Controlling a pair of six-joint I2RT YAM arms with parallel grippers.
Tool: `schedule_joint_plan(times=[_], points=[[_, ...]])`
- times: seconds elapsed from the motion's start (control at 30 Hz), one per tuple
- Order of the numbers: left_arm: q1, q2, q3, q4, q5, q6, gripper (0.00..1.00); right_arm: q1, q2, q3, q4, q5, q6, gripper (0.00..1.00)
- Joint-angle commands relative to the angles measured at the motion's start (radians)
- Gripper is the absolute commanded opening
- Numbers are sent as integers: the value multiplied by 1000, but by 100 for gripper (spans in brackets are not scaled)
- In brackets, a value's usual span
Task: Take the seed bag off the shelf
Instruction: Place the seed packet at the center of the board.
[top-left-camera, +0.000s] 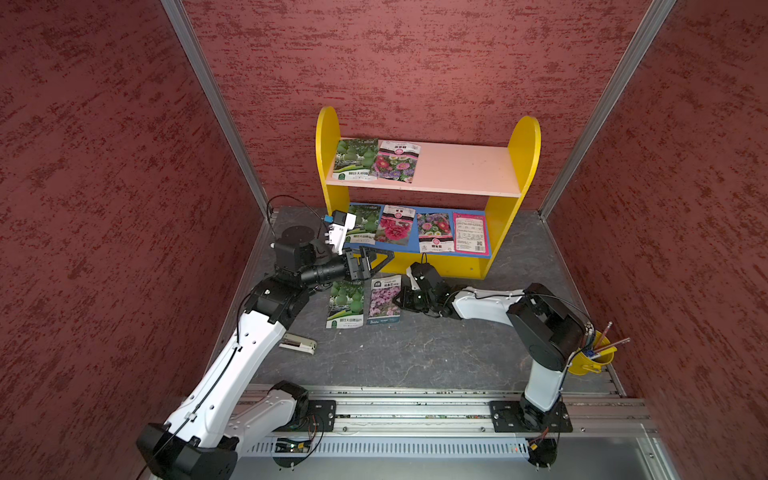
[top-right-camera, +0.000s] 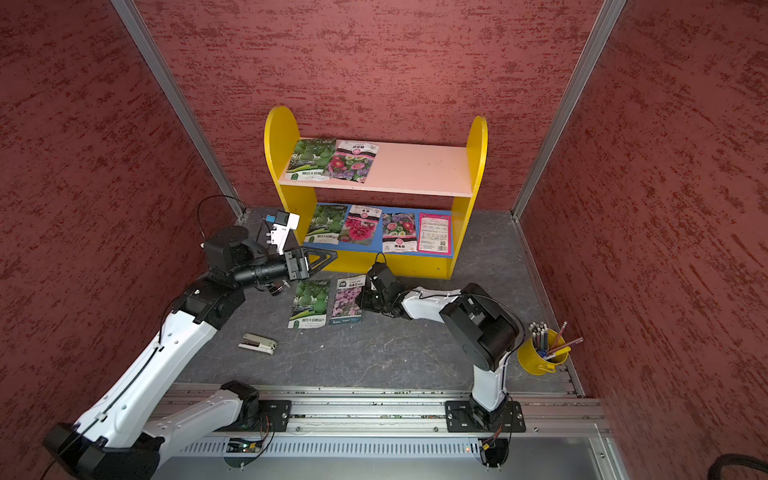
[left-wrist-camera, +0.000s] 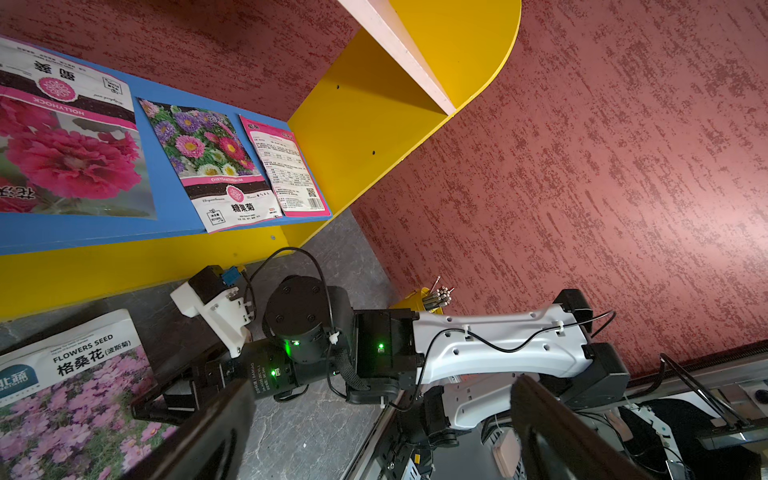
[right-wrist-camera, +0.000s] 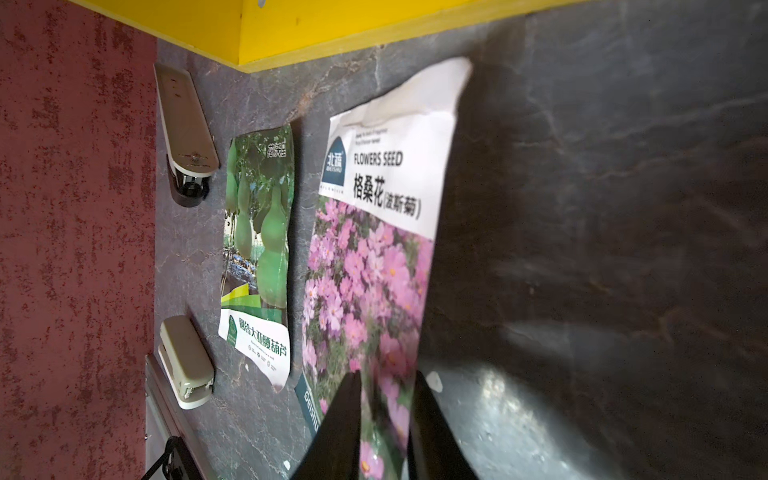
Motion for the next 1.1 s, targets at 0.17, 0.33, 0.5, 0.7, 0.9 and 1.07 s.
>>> schedule_joint_plan(times=[0.17, 0.33, 0.5, 0.7, 0.9, 1.07], points=[[-2, 8, -2, 15, 3, 6, 100, 7, -35, 11, -103, 118, -58, 40], [-2, 4, 1, 11, -4, 6, 100, 6, -78, 15, -150, 158, -93, 61], [-2, 5, 1, 12, -7, 5, 100, 7, -144, 10, -153, 150, -123, 72], [-3, 16, 18, 2, -10, 6, 100, 7, -274, -27, -135, 85, -167, 80], [-2, 19, 15, 3, -25, 6, 100, 9, -425, -18, -231, 70, -240, 91], [-5, 29, 34, 2, -29, 8, 100, 11, -533, 30, -355, 94, -307, 98]])
